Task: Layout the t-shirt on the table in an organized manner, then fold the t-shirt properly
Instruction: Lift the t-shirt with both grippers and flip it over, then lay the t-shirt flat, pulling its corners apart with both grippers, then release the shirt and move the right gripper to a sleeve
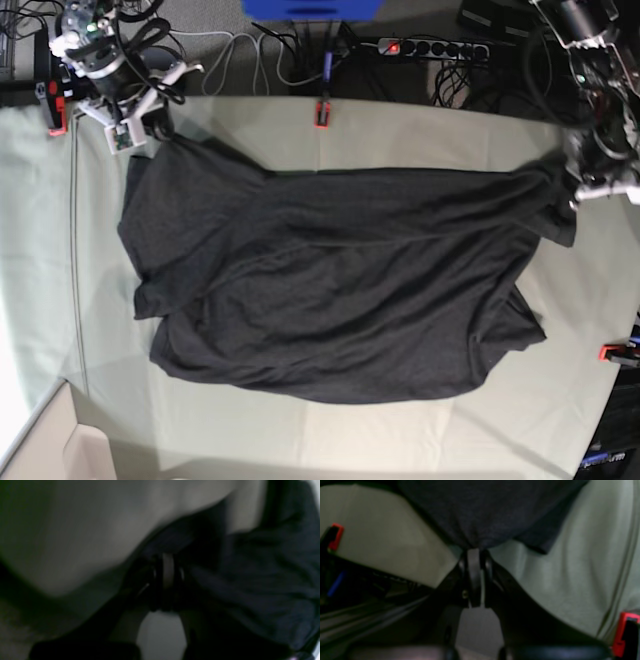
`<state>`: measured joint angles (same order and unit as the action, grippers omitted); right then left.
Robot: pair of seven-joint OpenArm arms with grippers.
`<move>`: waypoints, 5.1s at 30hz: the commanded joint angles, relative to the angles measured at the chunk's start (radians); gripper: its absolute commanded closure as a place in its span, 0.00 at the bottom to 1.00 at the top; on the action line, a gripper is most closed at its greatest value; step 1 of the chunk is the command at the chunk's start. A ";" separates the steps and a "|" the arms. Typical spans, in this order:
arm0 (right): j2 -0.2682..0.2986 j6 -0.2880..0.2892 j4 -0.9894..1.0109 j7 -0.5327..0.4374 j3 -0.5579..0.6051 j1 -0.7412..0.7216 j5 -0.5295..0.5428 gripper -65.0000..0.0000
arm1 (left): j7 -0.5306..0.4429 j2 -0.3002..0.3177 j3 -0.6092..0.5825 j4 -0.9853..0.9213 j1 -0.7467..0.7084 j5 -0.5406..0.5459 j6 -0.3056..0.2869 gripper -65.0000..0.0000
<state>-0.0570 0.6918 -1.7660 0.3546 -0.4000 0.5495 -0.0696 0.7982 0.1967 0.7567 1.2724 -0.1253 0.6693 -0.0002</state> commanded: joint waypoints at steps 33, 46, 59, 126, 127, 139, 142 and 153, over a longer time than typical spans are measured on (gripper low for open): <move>0.398 0.006 0.124 0.449 0.003 -1.164 0.015 1.00 | 0.089 0.042 -0.467 -0.083 1.007 -0.125 0.006 1.00; 0.514 -0.031 0.509 0.363 0.192 -1.773 0.015 1.00 | -0.317 0.014 -0.862 -0.721 1.434 -0.116 -0.001 1.00; 0.527 -0.065 0.271 0.424 0.160 -1.603 0.044 1.00 | -0.230 0.132 -0.868 -0.687 1.434 0.000 0.002 1.00; 0.141 0.006 -0.211 -0.067 0.045 0.289 0.050 1.00 | 0.040 0.191 -0.124 0.373 -0.271 0.172 -0.004 1.00; 0.139 0.006 -0.203 -0.059 0.054 0.289 0.050 1.00 | 0.040 0.192 -0.134 0.353 -0.271 0.172 -0.004 1.00; 0.148 0.006 -0.173 -0.019 0.077 0.280 0.050 0.67 | 0.040 0.186 -0.136 0.264 -0.270 0.174 -0.004 0.49; 0.147 0.006 -0.173 -0.018 0.039 0.254 0.052 0.58 | 0.040 0.188 -0.134 0.266 -0.271 0.175 -0.004 0.37; 0.190 0.006 -0.099 -0.013 -0.053 -0.157 0.052 0.36 | 0.039 0.091 0.060 0.266 -0.264 0.182 -0.004 0.35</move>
<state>0.1223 0.7052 -1.8526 0.3523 -0.4465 0.3859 -0.0212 0.8463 0.2665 0.8085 1.5211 -0.3874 0.8413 -0.0036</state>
